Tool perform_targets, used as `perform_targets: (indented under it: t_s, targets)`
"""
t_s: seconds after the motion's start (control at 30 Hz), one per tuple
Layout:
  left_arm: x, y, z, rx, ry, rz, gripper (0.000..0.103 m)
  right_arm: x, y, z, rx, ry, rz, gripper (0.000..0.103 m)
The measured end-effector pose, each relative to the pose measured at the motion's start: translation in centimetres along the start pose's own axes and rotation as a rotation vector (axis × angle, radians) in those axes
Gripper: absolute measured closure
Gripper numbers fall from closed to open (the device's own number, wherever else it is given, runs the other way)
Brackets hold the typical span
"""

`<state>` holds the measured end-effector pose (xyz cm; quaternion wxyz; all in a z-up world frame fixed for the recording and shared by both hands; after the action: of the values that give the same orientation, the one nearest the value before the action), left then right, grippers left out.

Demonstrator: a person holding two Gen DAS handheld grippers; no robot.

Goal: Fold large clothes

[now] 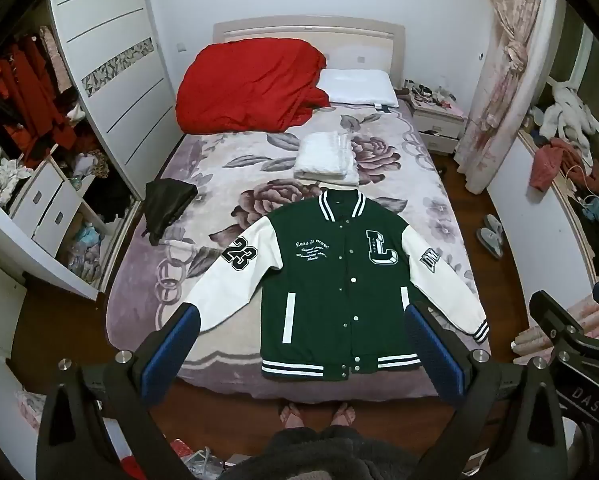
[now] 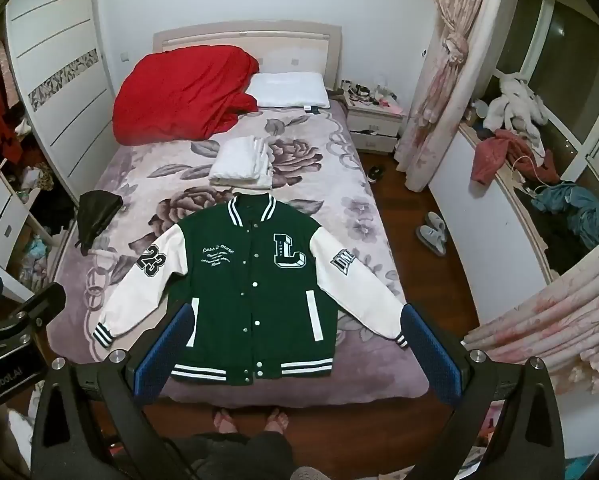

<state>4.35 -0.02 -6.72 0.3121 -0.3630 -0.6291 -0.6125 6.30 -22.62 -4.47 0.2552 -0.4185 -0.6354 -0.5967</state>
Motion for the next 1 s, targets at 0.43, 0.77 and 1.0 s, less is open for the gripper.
perform_targets:
  t_s: [0.43,0.77,1.0]
  targets:
    - [-0.1,0.0,-0.1,0.001,-0.002,-0.001,0.0,0.9,1.0,0.0,0.006,0.01,-0.016,0.0]
    - [-0.1,0.1,-0.1,0.002,-0.007,0.0,0.0,2.4,1.1,0.6,0.019,0.004,-0.026,0.0]
    - [-0.1,0.1,-0.1,0.003,-0.008,-0.003,0.0,2.4,0.9,0.5,0.02,0.001,-0.029,0.0]
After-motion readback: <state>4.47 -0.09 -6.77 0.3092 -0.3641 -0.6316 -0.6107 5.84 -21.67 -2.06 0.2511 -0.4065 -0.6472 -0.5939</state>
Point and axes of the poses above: each gripper's, at about its wrist camera, not at the fingertips, and x roughly against the way its jaws point, z to its left, y to its top, the point moved 8 cm from there along -x, roughly the way its jaws point, and after that the axes turned 4 degrees about -y, right-handed, at the moved point
